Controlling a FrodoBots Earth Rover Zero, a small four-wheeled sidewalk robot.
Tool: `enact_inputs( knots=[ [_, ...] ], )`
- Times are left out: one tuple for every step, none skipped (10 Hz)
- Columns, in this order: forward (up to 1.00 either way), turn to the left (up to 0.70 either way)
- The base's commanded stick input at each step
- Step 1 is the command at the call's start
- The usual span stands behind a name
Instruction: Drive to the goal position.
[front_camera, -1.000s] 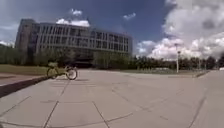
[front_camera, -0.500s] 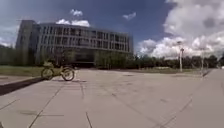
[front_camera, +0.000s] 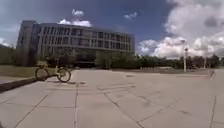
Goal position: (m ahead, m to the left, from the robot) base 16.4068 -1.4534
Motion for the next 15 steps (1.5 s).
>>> enact_inputs(
  knots=[
    [1.0,0.0],
    [1.0,0.0],
    [1.0,0.0],
    [1.0,0.0],
    [1.0,0.0],
    [1.0,0.0],
    [1.0,0.0],
    [1.0,0.05],
    [1.0,0.25],
    [1.0,0.4],
    [1.0,0.4],
    [1.0,0.08],
    [1.0,0.0],
    [1.0,0.0],
    [1.0,0.0]
  ],
)
